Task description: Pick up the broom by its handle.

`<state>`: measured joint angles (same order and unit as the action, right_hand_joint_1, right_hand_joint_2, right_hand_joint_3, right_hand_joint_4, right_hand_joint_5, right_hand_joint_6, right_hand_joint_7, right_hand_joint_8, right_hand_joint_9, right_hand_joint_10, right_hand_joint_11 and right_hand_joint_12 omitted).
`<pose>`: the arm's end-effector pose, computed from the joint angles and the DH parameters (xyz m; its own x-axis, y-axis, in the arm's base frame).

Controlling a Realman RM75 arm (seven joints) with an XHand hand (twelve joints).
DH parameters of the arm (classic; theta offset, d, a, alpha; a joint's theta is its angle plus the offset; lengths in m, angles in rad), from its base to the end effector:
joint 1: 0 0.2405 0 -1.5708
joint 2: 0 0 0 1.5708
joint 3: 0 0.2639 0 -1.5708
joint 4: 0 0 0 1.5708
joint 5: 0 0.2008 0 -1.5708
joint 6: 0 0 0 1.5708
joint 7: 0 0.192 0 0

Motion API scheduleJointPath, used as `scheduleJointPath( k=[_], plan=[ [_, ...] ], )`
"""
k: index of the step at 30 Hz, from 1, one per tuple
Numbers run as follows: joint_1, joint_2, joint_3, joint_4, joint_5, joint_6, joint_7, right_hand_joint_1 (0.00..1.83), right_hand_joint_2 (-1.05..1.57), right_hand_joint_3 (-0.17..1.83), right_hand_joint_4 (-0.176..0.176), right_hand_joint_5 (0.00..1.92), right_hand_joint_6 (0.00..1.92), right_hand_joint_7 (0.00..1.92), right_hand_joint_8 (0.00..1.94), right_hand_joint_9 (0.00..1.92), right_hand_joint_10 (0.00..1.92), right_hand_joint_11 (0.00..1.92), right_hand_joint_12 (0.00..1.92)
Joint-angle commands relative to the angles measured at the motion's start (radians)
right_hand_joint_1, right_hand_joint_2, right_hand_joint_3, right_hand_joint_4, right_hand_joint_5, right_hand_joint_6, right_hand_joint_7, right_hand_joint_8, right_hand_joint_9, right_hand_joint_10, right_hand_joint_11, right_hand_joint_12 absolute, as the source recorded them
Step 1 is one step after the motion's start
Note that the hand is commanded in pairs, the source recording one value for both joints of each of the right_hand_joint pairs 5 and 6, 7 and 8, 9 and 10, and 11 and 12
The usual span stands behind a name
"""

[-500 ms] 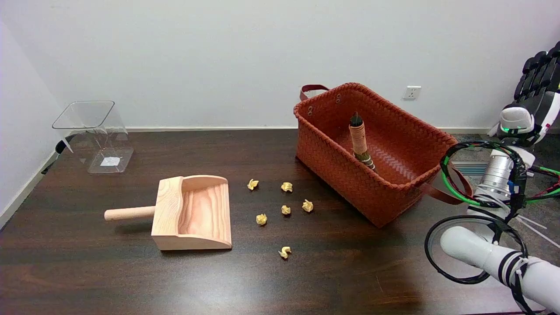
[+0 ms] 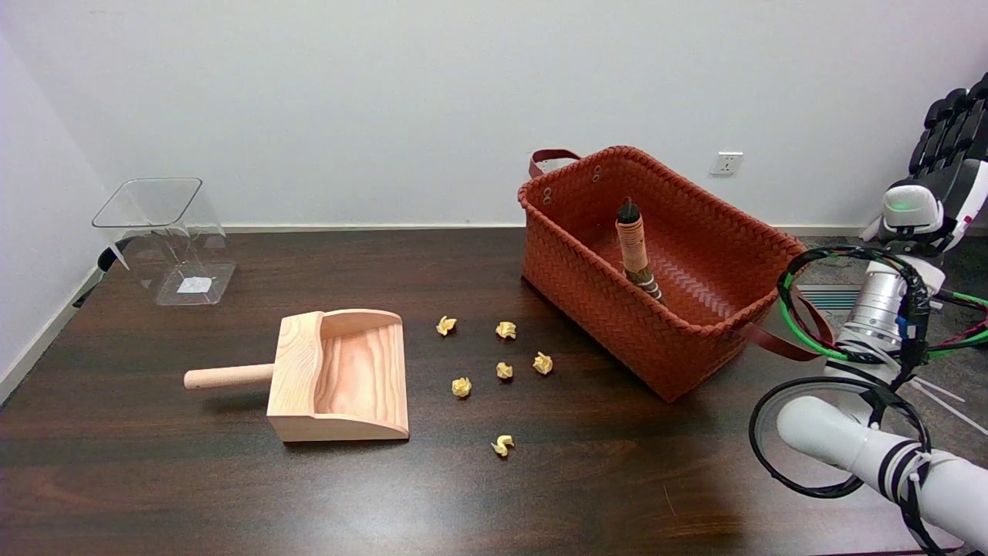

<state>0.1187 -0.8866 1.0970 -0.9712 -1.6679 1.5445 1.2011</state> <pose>-0.1963 -0.2729 0.5389 -0.2223 0.6637 0.7142 -0.7305 -0.5985 0.3288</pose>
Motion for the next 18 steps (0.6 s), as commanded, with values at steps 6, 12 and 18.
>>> scheduleJointPath(
  k=[6, 12, 18],
  plan=[
    [0.003, -0.001, -0.004, 0.055, 0.019, -0.012, 0.002, 0.73, -0.34, 0.39, 0.0, 0.09, 0.09, 0.02, 0.02, 0.09, 0.09, 0.09, 0.09],
    [-0.008, -0.002, -0.039, 0.006, 0.012, -0.077, -0.008, 0.71, -0.28, 0.35, 0.0, 0.09, 0.09, 0.04, 0.04, 0.09, 0.09, 0.09, 0.09],
    [-0.072, -0.007, -0.016, -0.1, 0.016, -0.136, -0.163, 0.73, -0.28, 0.36, 0.0, 0.1, 0.1, 0.05, 0.05, 0.1, 0.1, 0.1, 0.1]
  ],
)
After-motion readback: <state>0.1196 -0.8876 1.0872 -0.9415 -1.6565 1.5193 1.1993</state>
